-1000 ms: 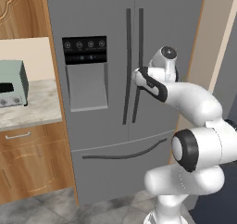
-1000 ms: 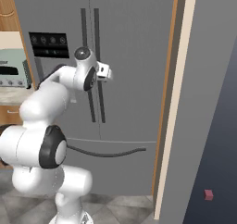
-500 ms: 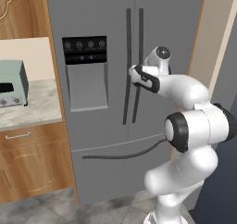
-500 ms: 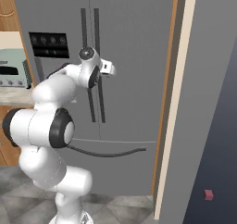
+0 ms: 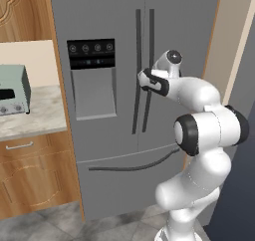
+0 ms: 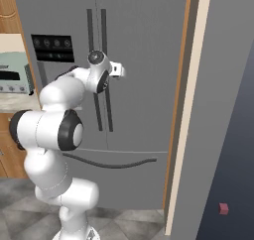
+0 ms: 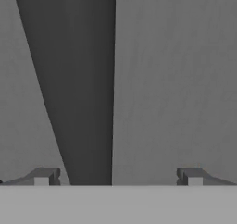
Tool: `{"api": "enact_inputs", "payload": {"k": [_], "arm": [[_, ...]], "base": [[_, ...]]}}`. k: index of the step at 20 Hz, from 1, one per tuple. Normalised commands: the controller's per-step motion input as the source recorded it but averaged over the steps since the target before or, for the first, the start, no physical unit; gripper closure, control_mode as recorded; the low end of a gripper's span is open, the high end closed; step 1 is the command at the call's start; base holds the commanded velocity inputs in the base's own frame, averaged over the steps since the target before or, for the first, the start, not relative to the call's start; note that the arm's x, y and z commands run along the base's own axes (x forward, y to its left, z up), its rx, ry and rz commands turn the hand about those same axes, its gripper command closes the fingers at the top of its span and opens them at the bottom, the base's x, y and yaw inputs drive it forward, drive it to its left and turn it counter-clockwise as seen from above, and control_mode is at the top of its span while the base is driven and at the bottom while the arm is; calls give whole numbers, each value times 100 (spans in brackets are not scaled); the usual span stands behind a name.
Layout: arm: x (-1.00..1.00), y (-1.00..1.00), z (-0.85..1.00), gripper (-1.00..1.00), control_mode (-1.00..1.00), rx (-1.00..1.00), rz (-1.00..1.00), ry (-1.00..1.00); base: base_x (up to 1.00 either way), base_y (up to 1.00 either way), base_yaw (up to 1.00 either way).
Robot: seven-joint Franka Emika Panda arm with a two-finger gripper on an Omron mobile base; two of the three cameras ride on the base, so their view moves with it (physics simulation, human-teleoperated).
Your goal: Place one of the steaks on the plate and the other in the bowl. Then place the bowl in the fridge.
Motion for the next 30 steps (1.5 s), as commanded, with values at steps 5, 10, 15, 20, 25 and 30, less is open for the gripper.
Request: {"api": "enact_inputs", "payload": {"k": [5,10,15,20,25,30], "arm": [[33,0,0,100,-100,0,0,0],[16,0,0,100,-100,0,0,0],[-16,0,3,100,-100,0,0,0],[-89,-9,29,100,-100,2,0,-12],[-90,-56,43,100,-100,20,4,13],[-99,-81,36,100,-100,22,4,29]], "base": [[0,0,0],[0,0,0],[0,0,0],[0,0,0],[0,0,0],[0,0,0]]}}
